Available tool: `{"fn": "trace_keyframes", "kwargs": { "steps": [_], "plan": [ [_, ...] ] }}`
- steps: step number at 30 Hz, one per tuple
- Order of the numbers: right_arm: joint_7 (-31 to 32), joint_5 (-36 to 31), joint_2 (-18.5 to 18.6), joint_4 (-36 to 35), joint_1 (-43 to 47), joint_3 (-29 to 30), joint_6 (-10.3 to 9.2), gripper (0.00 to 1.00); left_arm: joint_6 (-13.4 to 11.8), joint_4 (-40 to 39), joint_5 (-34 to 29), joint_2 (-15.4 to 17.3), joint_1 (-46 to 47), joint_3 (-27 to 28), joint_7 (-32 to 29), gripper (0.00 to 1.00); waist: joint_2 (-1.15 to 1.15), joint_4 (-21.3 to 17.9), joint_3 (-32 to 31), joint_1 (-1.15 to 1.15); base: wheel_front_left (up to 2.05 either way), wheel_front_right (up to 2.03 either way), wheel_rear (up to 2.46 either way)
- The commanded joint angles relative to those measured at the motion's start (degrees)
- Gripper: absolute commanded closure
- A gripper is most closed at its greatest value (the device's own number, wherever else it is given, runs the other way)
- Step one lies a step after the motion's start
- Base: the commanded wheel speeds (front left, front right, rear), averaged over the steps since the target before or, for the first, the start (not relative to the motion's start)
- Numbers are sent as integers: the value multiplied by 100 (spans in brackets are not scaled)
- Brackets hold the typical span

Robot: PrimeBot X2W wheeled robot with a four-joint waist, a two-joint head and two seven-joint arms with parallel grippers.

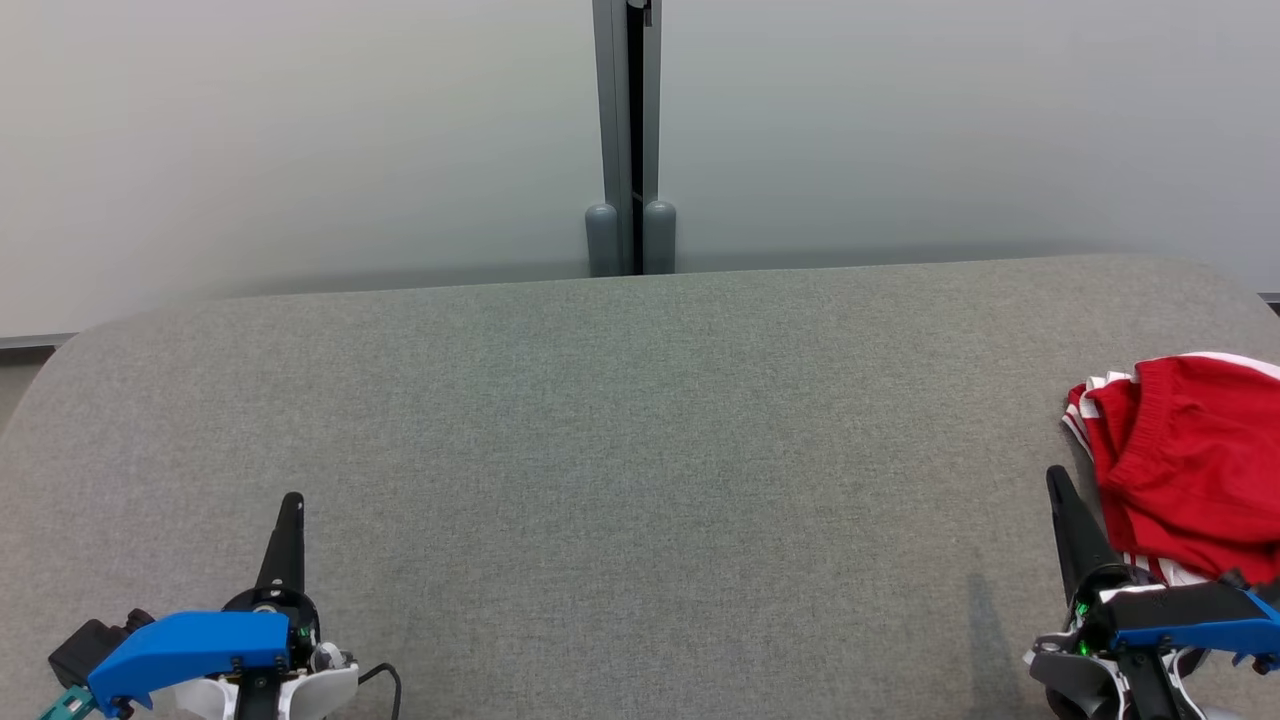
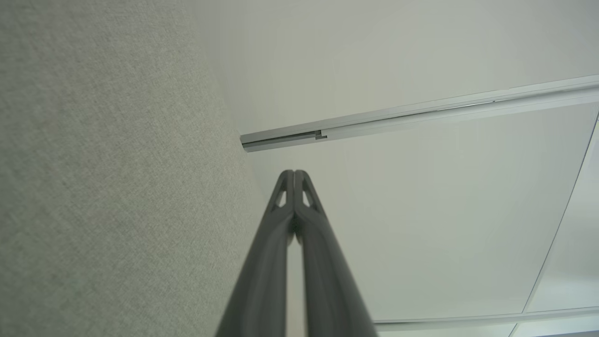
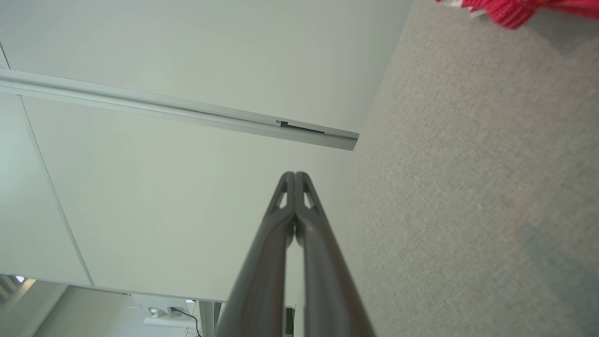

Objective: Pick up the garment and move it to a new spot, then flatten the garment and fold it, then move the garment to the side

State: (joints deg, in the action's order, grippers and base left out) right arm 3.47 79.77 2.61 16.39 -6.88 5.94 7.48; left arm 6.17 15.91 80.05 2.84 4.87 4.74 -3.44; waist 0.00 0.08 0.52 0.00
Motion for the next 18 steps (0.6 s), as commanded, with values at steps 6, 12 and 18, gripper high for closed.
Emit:
{"fn": "trace_keyframes", "kwargs": {
  "steps": [6, 12, 18],
  "plan": [
    [107, 402, 39, -114, 58, 30, 2, 100, 69, -91, 369, 6, 119, 76, -109, 100, 0, -2, -8, 0, 0, 0, 0],
    [163, 654, 40, -157, 74, 43, 2, 100, 102, -124, 630, 6, 140, 113, -170, 100, 0, -3, -15, 0, 0, 0, 0],
    [228, 893, 41, -201, 88, 54, 2, 100, 118, -157, 870, 7, 148, 146, -231, 100, 0, -5, -22, 0, 0, 0, 0]
  ]
}}
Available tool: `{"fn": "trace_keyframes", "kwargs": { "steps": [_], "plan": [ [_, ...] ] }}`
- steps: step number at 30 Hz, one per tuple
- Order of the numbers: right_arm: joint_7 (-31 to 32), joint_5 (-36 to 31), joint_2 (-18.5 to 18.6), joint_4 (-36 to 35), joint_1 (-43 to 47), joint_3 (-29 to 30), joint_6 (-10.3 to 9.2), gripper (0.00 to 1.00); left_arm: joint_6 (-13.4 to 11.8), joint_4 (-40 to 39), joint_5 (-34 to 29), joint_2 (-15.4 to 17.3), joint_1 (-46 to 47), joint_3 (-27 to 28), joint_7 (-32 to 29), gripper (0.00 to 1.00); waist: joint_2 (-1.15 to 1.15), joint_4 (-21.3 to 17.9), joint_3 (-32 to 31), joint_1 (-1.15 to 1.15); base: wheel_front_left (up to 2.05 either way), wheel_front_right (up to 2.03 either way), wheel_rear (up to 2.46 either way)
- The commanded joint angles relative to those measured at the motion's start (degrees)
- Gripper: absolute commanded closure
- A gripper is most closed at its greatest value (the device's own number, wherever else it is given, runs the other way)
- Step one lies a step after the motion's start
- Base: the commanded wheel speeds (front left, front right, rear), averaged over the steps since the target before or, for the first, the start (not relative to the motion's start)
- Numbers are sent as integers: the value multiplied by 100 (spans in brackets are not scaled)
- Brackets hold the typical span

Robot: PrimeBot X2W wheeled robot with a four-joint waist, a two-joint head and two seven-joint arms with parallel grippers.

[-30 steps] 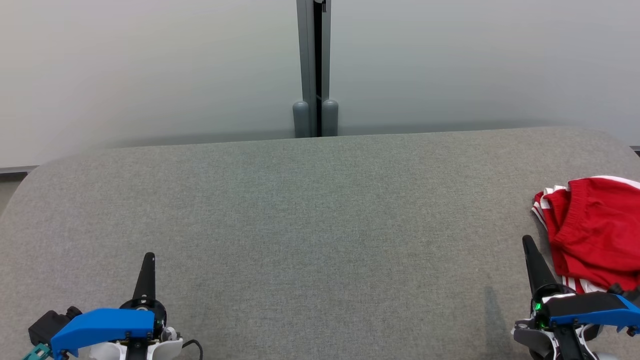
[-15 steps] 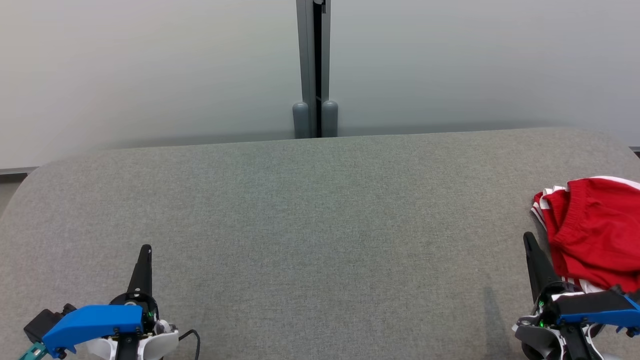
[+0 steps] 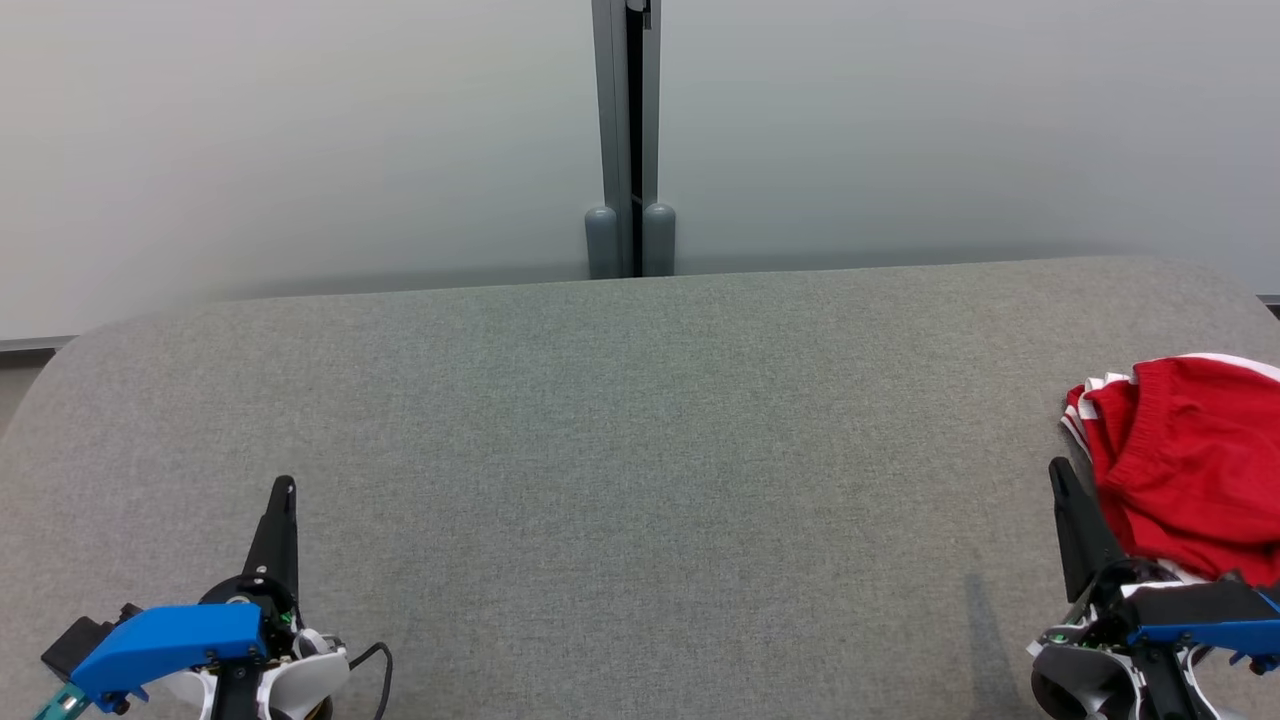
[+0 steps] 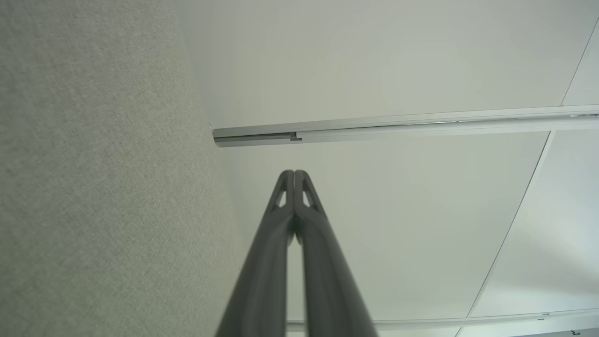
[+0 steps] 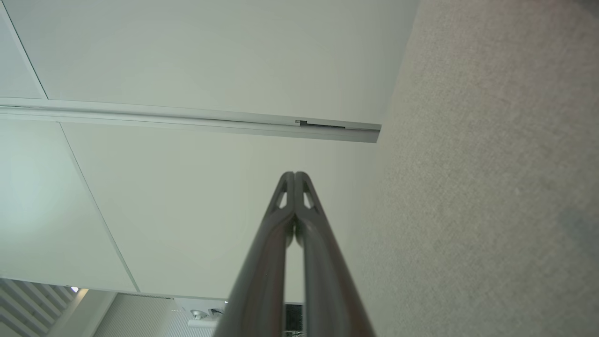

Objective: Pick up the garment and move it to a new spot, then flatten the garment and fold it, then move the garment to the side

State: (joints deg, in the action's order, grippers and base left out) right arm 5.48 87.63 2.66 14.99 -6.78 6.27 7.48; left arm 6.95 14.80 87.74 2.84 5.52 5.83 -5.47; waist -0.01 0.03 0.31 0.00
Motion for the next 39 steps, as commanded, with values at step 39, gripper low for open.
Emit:
{"fn": "trace_keyframes", "kwargs": {
  "steps": [39],
  "plan": [
    [130, 485, 37, -117, 91, 35, 2, 100, 71, -92, 478, 6, 98, 86, -128, 100, 1, -3, -14, 0, 0, 0, 0]
  ]
}}
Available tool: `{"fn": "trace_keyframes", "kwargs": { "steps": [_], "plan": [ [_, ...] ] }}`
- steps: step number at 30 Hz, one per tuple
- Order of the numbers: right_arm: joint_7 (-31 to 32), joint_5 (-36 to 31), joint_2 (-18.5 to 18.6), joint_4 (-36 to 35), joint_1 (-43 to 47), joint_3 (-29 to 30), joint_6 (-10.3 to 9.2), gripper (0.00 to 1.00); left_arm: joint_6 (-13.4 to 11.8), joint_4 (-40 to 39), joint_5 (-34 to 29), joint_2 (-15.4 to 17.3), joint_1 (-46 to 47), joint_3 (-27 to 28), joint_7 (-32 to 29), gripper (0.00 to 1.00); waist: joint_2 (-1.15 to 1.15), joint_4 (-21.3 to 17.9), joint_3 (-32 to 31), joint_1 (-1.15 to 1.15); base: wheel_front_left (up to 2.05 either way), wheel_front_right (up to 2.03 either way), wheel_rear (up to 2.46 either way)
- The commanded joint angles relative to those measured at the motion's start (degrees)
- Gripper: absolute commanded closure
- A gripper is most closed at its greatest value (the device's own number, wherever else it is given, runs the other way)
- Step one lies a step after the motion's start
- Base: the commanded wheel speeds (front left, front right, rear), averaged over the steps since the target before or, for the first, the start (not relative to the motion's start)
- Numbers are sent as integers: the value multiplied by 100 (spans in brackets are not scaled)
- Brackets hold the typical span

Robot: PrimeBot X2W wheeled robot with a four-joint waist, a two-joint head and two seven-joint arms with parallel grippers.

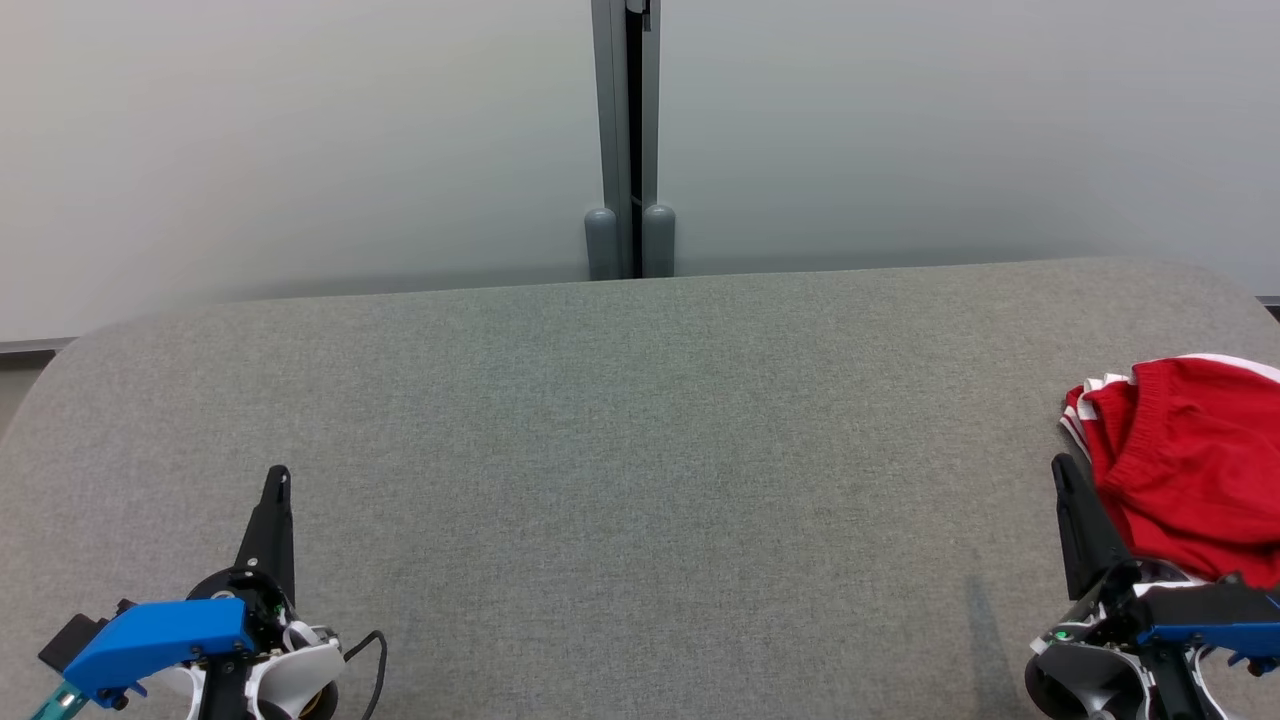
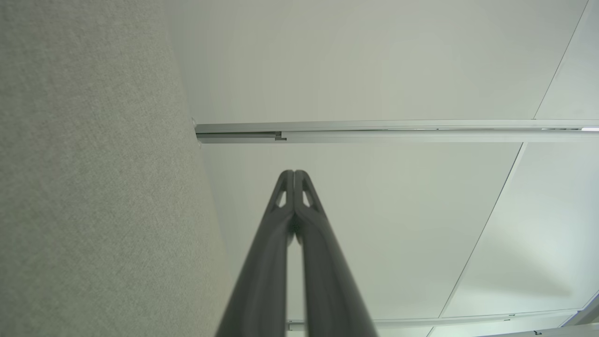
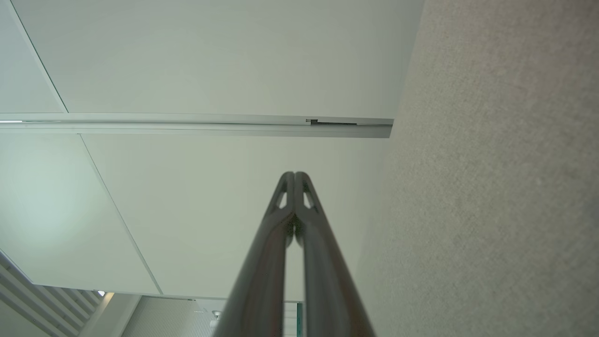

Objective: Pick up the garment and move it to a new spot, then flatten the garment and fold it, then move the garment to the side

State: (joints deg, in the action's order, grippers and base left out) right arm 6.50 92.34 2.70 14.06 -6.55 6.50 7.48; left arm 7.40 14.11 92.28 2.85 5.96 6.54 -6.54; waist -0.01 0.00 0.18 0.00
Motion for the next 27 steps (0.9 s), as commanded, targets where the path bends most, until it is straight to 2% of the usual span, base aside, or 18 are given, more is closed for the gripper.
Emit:
{"fn": "trace_keyframes", "kwargs": {
  "steps": [1, 27],
  "plan": [
    [28, 15, 34, -23, 68, 12, 2, 100, 26, -23, 25, 5, 54, 14, -20, 100, 1, 0, 0, 0, 0, 0, 0],
    [27, 16, 34, -24, 67, 10, 2, 100, 26, -24, 25, 5, 54, 14, -19, 100, 1, 0, 0, 0, 0, 0, 0]
  ]
}}
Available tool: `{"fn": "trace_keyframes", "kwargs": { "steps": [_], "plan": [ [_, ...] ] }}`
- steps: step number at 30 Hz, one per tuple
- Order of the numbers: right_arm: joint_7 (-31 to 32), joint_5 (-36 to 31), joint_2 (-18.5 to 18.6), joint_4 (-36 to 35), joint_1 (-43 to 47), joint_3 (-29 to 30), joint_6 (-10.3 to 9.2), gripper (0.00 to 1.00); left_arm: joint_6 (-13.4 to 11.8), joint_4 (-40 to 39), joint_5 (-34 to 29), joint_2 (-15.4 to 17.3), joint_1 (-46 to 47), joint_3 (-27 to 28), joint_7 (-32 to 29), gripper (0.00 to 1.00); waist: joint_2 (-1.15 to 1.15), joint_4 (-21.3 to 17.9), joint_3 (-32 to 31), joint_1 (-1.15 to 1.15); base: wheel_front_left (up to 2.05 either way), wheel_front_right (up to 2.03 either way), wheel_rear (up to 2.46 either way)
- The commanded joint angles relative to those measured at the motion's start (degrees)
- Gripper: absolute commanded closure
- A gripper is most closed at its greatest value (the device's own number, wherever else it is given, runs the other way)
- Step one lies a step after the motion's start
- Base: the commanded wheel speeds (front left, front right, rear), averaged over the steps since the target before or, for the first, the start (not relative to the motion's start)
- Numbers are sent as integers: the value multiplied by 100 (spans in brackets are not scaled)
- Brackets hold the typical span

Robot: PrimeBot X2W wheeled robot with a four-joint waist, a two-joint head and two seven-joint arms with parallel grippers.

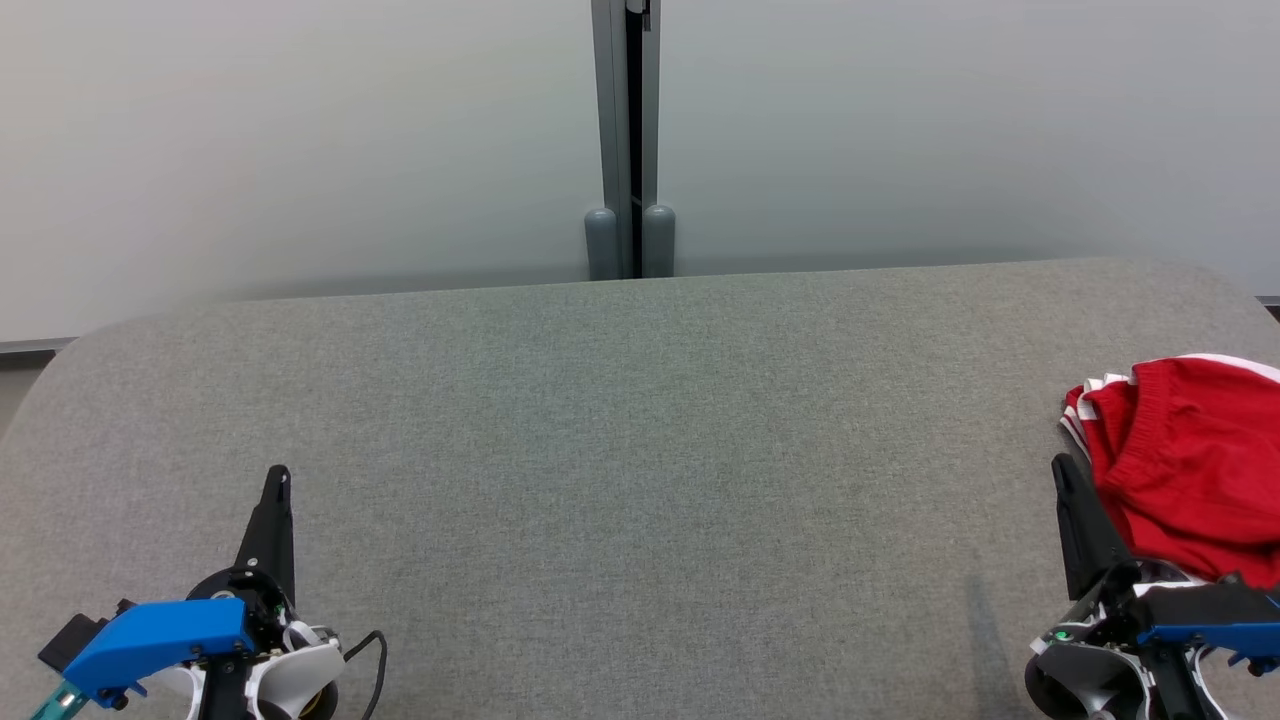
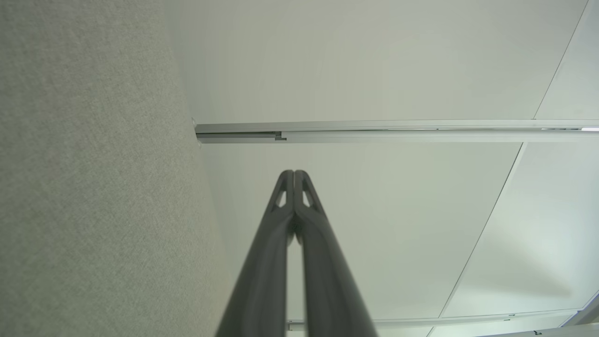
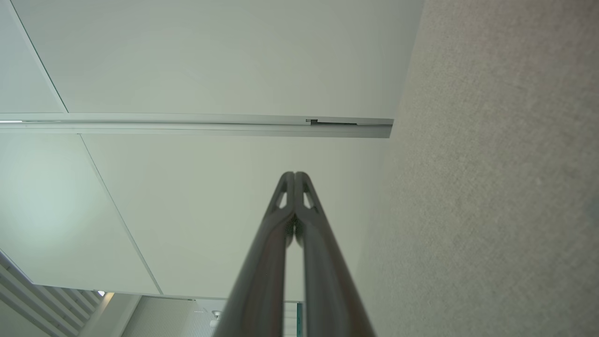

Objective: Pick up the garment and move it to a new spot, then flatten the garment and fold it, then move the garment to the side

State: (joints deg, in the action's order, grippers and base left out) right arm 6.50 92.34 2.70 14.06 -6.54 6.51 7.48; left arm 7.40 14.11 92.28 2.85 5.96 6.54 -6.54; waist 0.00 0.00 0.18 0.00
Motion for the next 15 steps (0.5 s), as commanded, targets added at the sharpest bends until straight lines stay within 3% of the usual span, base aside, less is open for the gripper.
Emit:
{"fn": "trace_keyframes", "kwargs": {
  "steps": [1, 15],
  "plan": [
    [27, 16, 34, -24, 66, 9, 2, 100, 26, -24, 25, 5, 54, 14, -19, 100, 0, 0, 0, 0, 0, 0, 0],
    [27, 16, 34, -24, 66, 10, 2, 100, 26, -24, 26, 5, 54, 13, -19, 100, 0, 0, 0, 0, 0, 0, 0]
  ]
}}
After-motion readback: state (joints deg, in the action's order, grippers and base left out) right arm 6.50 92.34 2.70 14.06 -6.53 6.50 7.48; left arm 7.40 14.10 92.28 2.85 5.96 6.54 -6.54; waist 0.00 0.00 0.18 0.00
